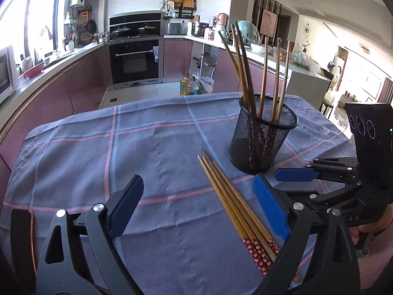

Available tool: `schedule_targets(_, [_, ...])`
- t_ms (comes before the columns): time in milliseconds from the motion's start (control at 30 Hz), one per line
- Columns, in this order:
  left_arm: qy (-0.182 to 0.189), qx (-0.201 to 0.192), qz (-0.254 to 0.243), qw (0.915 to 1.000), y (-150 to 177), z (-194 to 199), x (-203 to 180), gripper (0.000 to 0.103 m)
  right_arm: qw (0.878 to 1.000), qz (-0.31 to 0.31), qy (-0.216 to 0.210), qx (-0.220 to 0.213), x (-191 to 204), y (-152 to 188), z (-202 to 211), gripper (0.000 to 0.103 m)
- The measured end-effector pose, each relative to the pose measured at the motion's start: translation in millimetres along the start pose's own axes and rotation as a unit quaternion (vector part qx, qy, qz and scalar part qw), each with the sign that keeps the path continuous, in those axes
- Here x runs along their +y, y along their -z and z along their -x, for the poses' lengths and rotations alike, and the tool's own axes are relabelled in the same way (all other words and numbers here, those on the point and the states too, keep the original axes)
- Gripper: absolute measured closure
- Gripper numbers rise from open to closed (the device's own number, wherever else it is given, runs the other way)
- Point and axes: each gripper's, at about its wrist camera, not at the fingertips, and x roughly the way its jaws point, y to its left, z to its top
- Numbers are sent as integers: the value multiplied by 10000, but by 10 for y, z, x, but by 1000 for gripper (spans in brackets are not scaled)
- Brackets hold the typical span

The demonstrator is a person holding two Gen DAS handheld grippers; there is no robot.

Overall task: Organize utensils
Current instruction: 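Move the open right tool back to the chopstick pile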

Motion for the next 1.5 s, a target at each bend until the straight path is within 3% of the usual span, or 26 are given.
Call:
schedule_targets(167, [-85,289,-42,9995,134,-155,-27,14,9998,33,76,153,67,77,-95,56])
schedule_targets(333, [-101,545,-113,9984,206,-303,-66,21,9996,77,165,212,119,129,-146,56])
schedule_targets(667, [-74,806,-136,9966,294,-481,-93,23,9986,232,398,271,125,167,-167,56])
schedule_targets(1200, [-32,965,-200,9951,316,-567,-113,24,9969,448,545,336,160,143,-204,57])
schedule_targets(1367, [-29,984,-221,9949,319,-586,-130,25,9964,414,640,381,125,136,-206,64])
schedule_targets(1500, [-37,1004,-245,9946,321,-596,-133,25,9979,281,490,324,105,124,-196,63])
